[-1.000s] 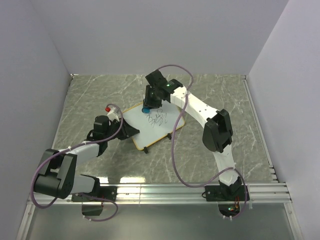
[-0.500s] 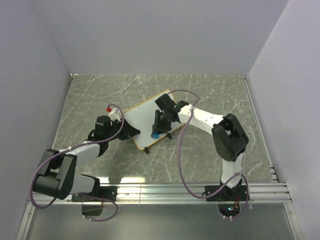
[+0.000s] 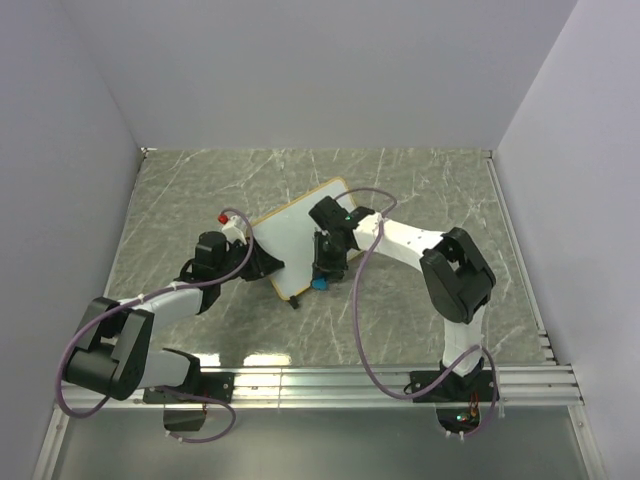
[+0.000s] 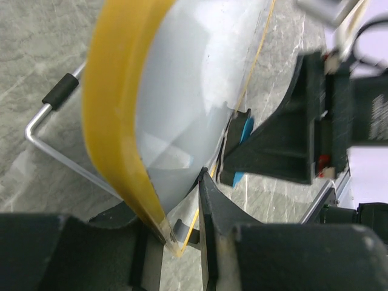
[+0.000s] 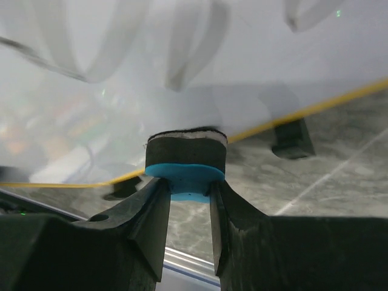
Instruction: Erase the whiteboard
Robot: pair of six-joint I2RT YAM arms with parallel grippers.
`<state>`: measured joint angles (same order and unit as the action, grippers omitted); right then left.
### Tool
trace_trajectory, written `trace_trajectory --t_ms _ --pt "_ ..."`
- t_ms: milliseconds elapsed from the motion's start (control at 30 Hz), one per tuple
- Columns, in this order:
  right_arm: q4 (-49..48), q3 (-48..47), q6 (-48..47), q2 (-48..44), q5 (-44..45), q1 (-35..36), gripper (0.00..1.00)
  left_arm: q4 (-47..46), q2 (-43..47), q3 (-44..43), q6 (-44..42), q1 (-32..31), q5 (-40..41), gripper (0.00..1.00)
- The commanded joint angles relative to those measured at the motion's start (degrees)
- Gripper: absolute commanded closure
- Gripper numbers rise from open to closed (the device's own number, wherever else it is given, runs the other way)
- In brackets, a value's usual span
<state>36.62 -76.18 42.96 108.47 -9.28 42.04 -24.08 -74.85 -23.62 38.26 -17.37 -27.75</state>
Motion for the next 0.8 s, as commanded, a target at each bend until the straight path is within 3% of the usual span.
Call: trace_trajectory --t_ms 0,233,367,467,767 --pt "-1.91 -9.31 -1.38 2.18 4.53 -0.03 1.00 6.32 -1.09 -0.46 -2.75 -1.70 2.79 1.00" --pt "4.32 -30.66 -1.04 9.91 3.83 -2.05 1.00 6.67 -0.39 -0.20 -2.58 -2.15 3.49 1.00" --pt "6.62 -36.57 -0.51 14.05 3.39 -3.98 1.00 6.94 0.14 0.06 -2.31 -2.50 4.19 1.00" --pt "5.83 -33.96 -0.33 14.23 4.00 -5.39 1.00 7.37 0.93 0.32 -2.31 -2.94 4.63 1.00" --pt "-3.48 -7.16 0.28 4.48 5.41 -6.27 1.00 9.48 5.59 1.82 -0.73 -3.55 7.62 1.00"
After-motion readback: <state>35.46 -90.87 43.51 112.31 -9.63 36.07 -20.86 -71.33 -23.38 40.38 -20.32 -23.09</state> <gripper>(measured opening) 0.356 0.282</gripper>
